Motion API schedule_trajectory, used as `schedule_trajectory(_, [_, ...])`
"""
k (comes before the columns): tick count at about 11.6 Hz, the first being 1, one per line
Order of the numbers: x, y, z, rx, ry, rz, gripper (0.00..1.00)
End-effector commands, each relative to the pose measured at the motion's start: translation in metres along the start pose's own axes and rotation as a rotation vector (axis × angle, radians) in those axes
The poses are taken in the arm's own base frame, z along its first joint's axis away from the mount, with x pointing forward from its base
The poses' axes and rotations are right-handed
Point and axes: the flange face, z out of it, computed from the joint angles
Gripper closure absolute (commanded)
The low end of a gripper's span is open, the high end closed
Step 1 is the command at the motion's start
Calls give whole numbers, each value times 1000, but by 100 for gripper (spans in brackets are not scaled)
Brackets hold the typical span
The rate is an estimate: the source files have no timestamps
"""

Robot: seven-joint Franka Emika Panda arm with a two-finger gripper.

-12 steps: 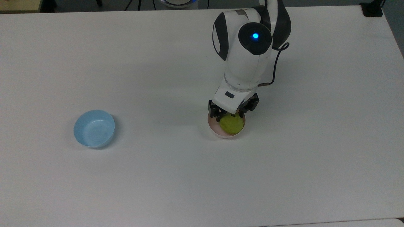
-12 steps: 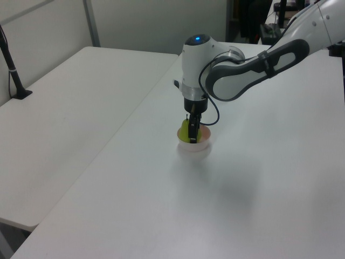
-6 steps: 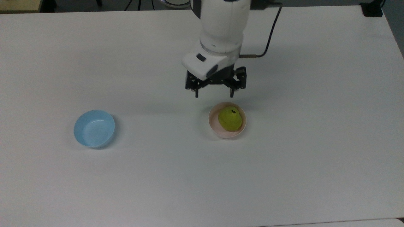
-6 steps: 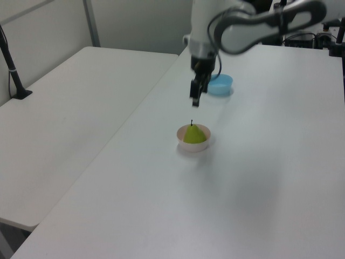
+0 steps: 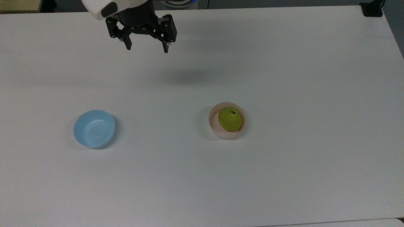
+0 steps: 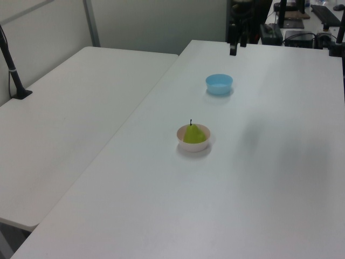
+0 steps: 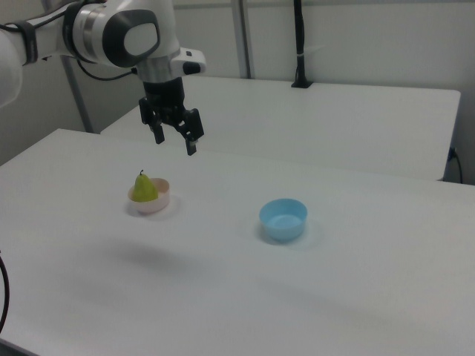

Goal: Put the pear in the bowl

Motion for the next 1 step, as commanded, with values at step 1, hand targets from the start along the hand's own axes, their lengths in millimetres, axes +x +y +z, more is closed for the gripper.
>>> schedule_trajectory(1, [-9,19,1,-38,-14,-4,0])
